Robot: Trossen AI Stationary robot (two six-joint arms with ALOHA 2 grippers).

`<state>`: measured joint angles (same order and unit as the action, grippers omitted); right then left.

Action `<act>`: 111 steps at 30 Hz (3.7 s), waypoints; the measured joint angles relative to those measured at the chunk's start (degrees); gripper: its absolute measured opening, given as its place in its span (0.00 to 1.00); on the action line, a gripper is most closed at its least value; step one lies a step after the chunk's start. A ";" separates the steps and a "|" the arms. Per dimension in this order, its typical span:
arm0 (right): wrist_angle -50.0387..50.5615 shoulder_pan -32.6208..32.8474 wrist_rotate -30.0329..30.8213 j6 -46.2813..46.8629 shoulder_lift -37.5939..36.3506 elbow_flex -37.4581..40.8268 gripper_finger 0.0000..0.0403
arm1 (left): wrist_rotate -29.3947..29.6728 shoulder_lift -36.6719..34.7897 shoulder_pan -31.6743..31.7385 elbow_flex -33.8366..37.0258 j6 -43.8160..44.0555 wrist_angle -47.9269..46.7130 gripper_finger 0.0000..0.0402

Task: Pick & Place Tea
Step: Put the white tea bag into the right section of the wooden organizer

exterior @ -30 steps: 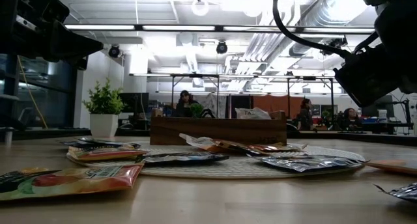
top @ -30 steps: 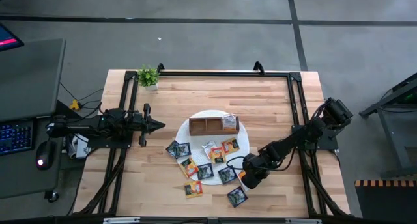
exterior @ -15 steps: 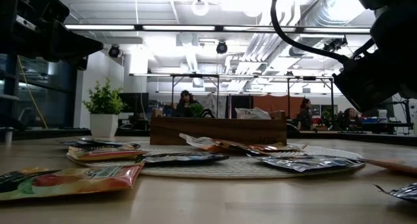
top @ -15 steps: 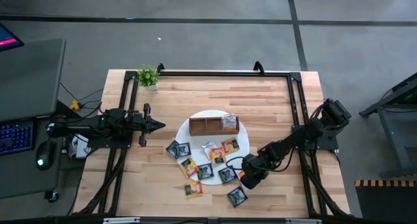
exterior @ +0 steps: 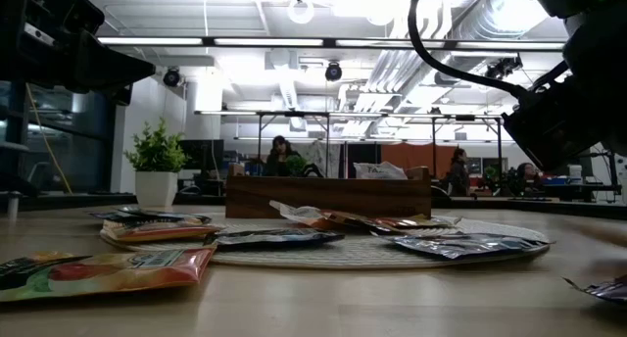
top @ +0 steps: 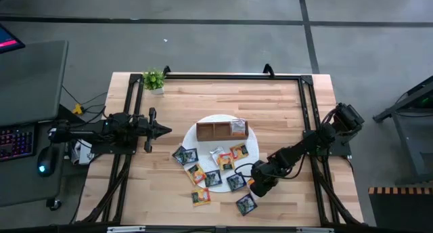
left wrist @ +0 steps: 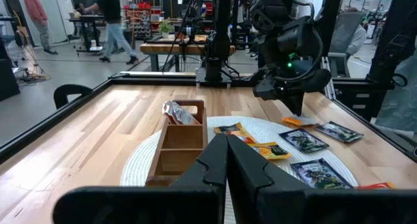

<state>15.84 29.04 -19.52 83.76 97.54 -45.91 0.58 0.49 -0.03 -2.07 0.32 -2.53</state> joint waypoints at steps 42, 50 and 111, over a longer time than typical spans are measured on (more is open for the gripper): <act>74.07 -15.41 16.58 -57.48 0.76 -41.23 0.00 | -0.09 0.02 0.00 0.00 0.00 -0.02 0.00; 74.06 -21.52 20.51 -67.12 9.00 -49.95 0.00 | -0.11 0.00 0.02 -0.02 0.02 -0.02 0.00; 8.94 -36.86 -35.17 -19.99 -12.59 -13.07 0.00 | 0.00 0.00 0.00 0.00 0.00 -0.02 0.00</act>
<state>24.78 -7.82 -54.69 63.77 84.95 -58.98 0.58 0.49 -0.03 -2.07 0.32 -2.55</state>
